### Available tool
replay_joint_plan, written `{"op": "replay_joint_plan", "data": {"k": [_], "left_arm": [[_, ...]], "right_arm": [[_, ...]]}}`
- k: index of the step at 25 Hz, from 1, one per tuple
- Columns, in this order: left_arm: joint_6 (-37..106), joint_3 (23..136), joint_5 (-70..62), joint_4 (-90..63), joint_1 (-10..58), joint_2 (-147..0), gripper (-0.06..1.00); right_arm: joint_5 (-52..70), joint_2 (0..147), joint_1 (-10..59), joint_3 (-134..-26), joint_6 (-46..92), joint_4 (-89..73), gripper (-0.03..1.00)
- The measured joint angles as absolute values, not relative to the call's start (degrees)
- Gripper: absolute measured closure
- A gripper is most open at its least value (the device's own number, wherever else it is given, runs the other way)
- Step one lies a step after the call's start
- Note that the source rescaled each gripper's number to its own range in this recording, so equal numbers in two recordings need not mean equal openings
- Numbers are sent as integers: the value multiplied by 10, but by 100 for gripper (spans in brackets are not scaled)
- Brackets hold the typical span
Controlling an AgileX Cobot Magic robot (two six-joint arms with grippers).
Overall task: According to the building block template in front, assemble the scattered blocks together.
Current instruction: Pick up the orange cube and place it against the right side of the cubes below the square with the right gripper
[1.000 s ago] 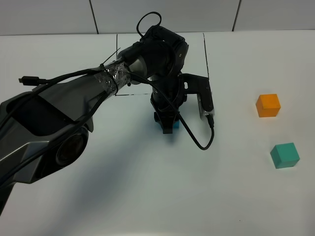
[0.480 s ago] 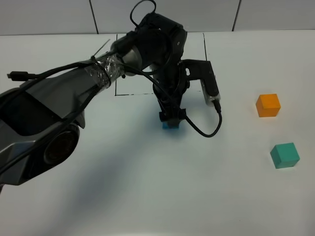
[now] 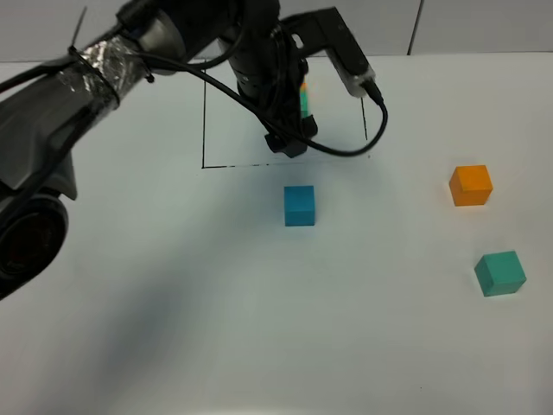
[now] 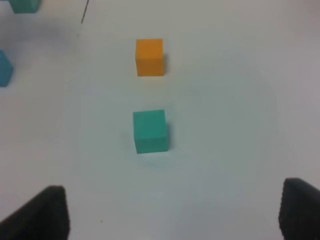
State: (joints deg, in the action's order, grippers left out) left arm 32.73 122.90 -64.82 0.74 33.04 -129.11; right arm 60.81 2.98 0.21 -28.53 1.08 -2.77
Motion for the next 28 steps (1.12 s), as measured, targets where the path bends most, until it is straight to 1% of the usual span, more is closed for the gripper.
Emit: {"op": "replay_joint_plan", "data": {"k": [8, 13, 21, 24, 28], "left_arm": [[217, 1226, -659, 9, 230, -1256, 5], [175, 1225, -683, 9, 157, -1250, 9], [130, 1225, -684, 5, 65, -1242, 13], [127, 1196, -684, 0, 35, -1212, 15], [126, 1103, -676, 0, 4, -1151, 17]], "right_arm": [[608, 30, 2, -285, 11, -28, 25], [608, 30, 2, -285, 11, -28, 25], [608, 30, 2, -285, 11, -28, 25], [608, 30, 2, -285, 11, -28, 25], [608, 30, 2, -285, 11, -28, 25]]}}
